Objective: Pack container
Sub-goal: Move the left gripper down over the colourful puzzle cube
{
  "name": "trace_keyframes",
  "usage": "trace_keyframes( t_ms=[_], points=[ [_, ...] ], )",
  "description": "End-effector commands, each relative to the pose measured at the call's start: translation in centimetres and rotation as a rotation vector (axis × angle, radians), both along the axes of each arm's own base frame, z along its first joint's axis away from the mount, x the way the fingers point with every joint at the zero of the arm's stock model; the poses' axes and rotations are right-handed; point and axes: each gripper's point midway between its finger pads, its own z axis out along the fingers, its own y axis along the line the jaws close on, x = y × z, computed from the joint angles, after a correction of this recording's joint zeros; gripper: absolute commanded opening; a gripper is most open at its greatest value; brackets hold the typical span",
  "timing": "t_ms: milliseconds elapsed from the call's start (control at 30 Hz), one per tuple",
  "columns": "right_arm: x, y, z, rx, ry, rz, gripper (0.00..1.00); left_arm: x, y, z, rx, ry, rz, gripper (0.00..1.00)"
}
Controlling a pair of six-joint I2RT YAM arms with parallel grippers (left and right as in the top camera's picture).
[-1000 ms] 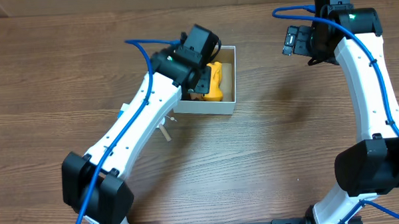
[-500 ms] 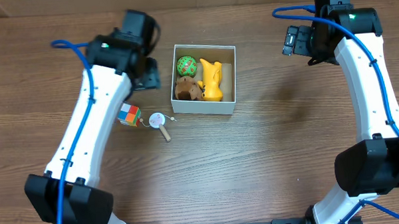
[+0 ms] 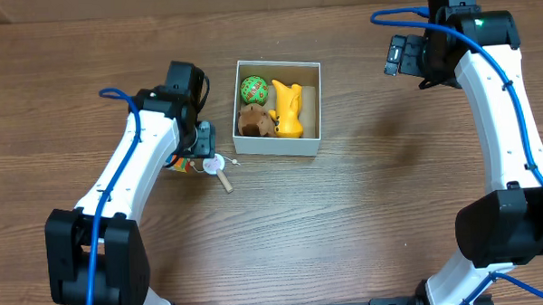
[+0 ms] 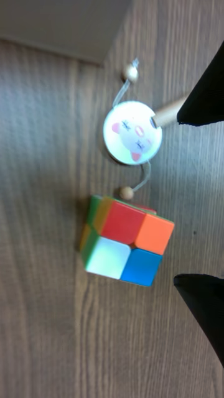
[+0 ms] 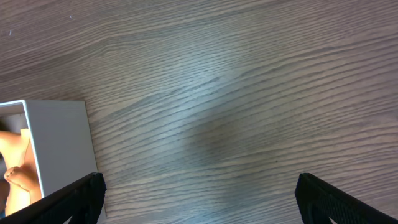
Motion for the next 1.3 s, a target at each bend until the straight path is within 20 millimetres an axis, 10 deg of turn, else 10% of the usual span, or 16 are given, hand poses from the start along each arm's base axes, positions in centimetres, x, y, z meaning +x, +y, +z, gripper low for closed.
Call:
trace_keyframes(
  t_ms=[0, 500, 1267],
  points=[
    [0.2, -0.4, 1.6, -0.003, -0.044, -0.015, 1.00, -0.3, 1.3, -0.8, 0.020, 0.010, -0.027, 0.76],
    [0.2, -0.4, 1.6, -0.003, -0.044, -0.015, 1.00, 0.3, 2.6, -4.7, 0.029, -0.060, -0.062, 0.89],
    [0.2, -0.4, 1.6, -0.002, -0.044, -0.015, 1.00, 1.4, 4.8, -4.6, 0.000, -0.096, -0.016, 0.74]
  ],
)
